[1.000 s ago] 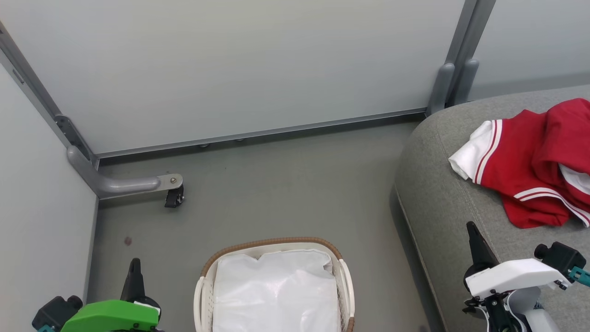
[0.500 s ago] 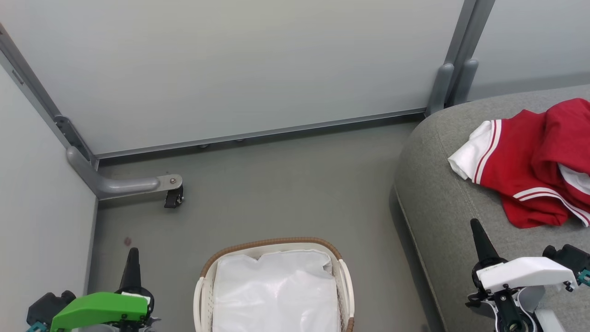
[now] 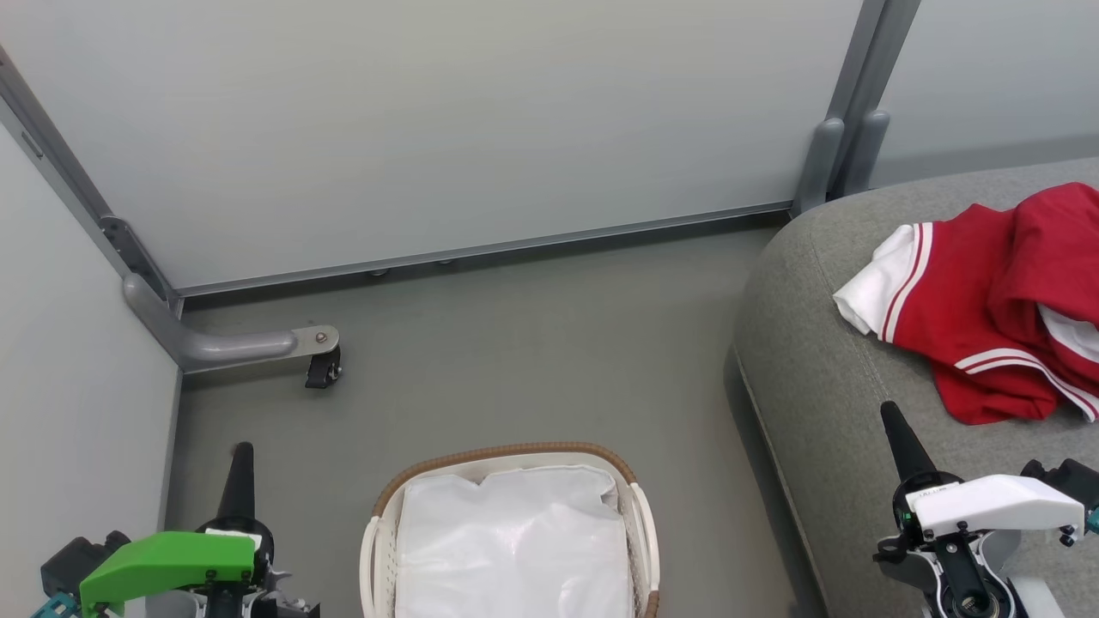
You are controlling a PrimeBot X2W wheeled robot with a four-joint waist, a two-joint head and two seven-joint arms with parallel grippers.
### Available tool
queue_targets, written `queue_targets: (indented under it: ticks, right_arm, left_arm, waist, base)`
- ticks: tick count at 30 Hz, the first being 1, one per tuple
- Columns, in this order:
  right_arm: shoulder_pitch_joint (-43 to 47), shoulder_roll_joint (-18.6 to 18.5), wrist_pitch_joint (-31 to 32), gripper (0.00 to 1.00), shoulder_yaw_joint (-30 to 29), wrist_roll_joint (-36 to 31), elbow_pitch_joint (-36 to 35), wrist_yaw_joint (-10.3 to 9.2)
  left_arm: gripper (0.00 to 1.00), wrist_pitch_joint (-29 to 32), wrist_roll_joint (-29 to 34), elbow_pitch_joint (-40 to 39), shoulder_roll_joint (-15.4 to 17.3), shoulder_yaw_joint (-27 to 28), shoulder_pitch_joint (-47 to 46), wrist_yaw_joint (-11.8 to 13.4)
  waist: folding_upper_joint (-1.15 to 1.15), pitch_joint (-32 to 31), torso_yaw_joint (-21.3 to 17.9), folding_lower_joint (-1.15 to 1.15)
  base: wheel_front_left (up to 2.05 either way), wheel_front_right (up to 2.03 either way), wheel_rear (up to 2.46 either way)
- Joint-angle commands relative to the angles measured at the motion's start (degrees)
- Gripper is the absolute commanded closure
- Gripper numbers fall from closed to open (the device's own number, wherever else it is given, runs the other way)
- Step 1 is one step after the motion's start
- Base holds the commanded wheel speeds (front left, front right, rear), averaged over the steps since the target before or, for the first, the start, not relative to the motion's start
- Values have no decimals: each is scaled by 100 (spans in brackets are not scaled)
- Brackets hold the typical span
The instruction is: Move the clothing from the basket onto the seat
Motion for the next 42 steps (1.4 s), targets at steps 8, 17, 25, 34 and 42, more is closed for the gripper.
queue_targets:
  ticks: [8, 17, 25, 34, 42]
  right_arm:
    - [-34, -37, 117, 100, -67, 513, -114, -3]
    - [-30, -40, 235, 100, -115, 972, -163, -2]
    - [-27, -42, 324, 100, -154, 1338, -204, -2]
    - [-23, -43, 417, 100, -193, 1728, -246, -2]
    - [-19, -46, 502, 100, -227, 2049, -280, -2]
  left_arm:
    - [100, 124, -439, -134, 46, 55, -153, -37]
    - [100, 241, -831, -218, 49, 96, -183, -45]
    - [100, 328, -1149, -278, 51, 128, -218, -43]
    - [100, 427, -1489, -344, 53, 160, -237, -49]
    - [100, 508, -1778, -400, 55, 183, -262, -55]
  waist:
    - [0, -4, -5, 0]
    - [0, -8, -11, 0]
    - [0, -11, -16, 0]
    - [0, -15, -21, 0]
    - [0, -18, -26, 0]
  base:
    - [0, 0, 0]
    - [0, 0, 0]
    - [0, 0, 0]
    - [0, 0, 0]
    - [0, 0, 0]
